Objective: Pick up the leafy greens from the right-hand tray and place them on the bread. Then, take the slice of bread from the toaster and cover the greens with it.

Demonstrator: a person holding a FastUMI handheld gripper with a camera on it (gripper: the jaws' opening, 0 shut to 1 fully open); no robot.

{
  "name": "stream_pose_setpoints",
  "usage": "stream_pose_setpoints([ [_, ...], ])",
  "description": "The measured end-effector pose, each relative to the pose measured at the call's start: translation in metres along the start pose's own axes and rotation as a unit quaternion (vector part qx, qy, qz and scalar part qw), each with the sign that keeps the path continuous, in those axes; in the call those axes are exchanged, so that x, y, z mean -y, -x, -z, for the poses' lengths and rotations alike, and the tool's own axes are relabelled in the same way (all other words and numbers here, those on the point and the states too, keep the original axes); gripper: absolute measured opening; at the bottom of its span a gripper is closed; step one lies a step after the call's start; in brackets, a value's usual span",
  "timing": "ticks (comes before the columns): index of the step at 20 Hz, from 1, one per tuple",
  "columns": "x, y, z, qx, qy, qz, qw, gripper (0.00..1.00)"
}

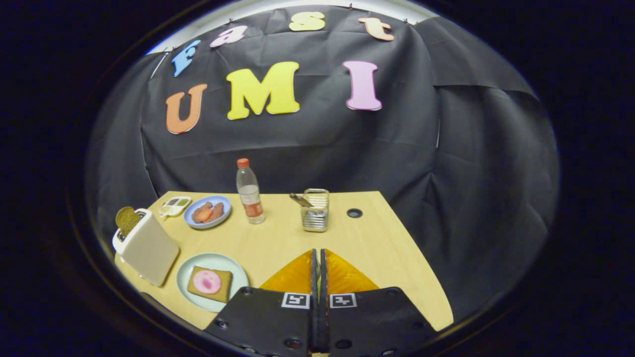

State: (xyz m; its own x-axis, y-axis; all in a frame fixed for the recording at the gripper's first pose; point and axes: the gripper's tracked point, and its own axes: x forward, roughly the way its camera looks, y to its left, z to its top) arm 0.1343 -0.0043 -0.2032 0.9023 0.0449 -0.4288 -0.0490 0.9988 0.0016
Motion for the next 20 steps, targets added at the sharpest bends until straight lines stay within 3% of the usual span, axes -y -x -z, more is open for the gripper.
stream_pose_setpoints([
  [6, -0.132, 0.008, -0.008, 0.009, -0.007, -0.050, 0.999, 0.00],
  [13, -0.271, 0.002, 0.023, -0.017, -0.040, -0.117, 0.992, 0.00],
  [17, -0.302, -0.009, 0.041, -0.033, -0.074, -0.142, 0.987, 0.00],
  [20, -0.291, -0.022, 0.057, -0.052, -0.097, -0.129, 0.986, 0.00],
])
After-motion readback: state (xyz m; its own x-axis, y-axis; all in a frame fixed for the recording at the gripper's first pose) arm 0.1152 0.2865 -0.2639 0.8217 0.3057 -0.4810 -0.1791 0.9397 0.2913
